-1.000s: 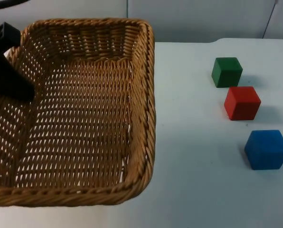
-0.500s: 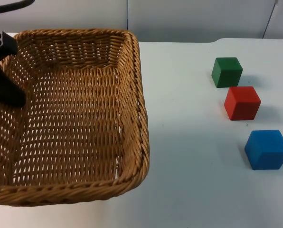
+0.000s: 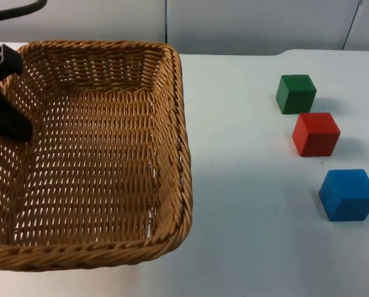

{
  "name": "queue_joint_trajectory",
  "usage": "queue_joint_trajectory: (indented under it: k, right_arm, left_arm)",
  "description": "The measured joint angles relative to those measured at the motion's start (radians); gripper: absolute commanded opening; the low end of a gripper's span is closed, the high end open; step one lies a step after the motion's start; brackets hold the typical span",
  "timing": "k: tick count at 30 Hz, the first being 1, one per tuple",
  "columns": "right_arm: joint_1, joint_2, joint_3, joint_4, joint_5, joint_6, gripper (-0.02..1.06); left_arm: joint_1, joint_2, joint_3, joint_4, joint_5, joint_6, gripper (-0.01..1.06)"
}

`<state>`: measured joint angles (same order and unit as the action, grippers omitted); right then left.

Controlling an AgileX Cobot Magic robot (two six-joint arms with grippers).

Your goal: Pick up the basket with the left hand and place the blue cube into the basket with the right hand.

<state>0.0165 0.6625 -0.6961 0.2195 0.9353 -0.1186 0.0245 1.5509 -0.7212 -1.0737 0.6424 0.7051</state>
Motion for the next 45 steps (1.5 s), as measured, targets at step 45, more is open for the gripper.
queue_joint_trajectory:
  k: [45]
  right_arm:
    - [0.311,1.082,-0.125,-0.393,-0.569,0.695,1.02]
  left_arm:
    - [0.0,0.0,0.0,0.058,-0.008,0.0,0.0]
